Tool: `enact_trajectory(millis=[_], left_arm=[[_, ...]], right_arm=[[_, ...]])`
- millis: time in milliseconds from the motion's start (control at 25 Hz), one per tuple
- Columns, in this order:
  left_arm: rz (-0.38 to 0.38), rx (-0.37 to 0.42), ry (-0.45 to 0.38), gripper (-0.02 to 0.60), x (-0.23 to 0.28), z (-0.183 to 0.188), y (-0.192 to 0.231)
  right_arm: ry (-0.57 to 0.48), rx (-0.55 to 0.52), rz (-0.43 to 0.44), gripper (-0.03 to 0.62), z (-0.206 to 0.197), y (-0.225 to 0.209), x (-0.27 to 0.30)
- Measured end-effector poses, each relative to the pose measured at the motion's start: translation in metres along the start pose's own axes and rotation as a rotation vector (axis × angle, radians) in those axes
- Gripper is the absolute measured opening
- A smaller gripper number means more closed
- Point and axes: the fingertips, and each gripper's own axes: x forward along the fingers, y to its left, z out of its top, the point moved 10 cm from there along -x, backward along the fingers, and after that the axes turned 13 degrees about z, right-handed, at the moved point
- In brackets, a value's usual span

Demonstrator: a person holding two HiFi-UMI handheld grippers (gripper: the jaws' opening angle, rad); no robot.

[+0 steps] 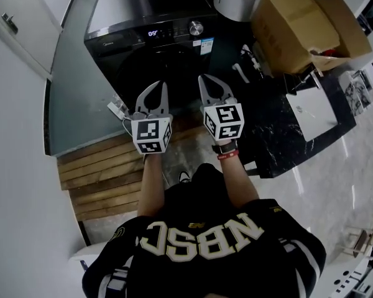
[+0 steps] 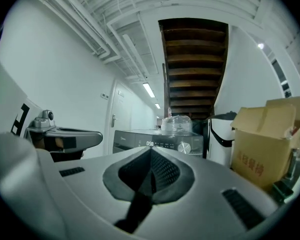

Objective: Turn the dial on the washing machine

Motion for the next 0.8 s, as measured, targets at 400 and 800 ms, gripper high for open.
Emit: enact_trajectory(millis=[400, 800], left_arm=[[0.004, -0.011, 0.029, 0.014, 0.058, -0.020, 0.004], [0.006, 0.008, 0.022, 0.014, 0.143, -0.021, 0.005]], right_arm=[[0.027, -0.031, -0.019, 0.014, -0.011, -0.059, 0.050], [0.127, -0.223, 0.049, 0.059, 0.003, -0.129, 0.124]])
